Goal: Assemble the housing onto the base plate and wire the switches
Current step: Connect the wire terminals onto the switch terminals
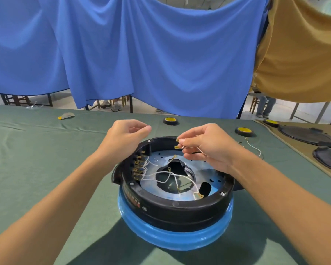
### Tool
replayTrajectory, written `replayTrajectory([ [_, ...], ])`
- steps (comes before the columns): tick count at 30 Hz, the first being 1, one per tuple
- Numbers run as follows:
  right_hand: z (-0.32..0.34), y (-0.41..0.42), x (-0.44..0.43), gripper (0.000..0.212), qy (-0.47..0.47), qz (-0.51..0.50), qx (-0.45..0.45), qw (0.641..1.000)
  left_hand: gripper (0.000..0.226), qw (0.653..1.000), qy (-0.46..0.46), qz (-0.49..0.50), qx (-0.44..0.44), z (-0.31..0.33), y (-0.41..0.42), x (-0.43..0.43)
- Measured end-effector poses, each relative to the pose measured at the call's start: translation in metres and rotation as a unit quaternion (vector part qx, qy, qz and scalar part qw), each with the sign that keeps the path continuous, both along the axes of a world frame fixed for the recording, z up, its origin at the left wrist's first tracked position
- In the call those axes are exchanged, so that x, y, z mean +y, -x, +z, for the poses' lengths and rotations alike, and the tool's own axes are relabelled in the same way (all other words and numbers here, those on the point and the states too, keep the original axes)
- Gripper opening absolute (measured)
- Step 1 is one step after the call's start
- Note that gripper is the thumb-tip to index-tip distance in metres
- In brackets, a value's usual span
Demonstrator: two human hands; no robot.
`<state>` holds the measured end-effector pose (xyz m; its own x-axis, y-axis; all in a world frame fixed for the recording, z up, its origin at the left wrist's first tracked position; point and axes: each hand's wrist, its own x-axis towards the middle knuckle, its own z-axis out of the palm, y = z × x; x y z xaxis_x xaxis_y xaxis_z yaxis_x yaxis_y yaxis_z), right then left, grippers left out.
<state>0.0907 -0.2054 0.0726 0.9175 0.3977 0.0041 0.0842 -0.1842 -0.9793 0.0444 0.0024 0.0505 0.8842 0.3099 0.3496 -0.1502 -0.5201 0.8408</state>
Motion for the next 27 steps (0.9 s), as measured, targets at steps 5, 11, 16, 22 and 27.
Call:
replayTrajectory([
  [5, -0.002, 0.004, 0.016, 0.009, 0.043, 0.029, -0.016, 0.999, 0.020, 0.991, 0.132, 0.015, -0.028, -0.020, 0.017, 0.010],
  [11, -0.004, 0.008, 0.043, 0.007, 0.070, 0.042, -0.001, 0.997, 0.029, 0.984, 0.180, -0.012, -0.006, -0.036, 0.026, 0.006],
  [16, -0.011, 0.008, 0.056, 0.006, 0.084, 0.029, 0.030, 0.996, 0.026, 0.965, 0.261, -0.013, -0.022, -0.046, 0.026, -0.002],
  [22, -0.008, 0.004, 0.062, 0.005, 0.097, 0.009, 0.013, 0.995, 0.037, 0.961, 0.276, -0.005, -0.026, -0.046, 0.026, -0.005],
  [27, -0.012, 0.005, 0.068, 0.005, 0.115, 0.012, 0.010, 0.993, 0.037, 0.965, 0.262, 0.001, -0.021, -0.047, 0.025, -0.005],
])
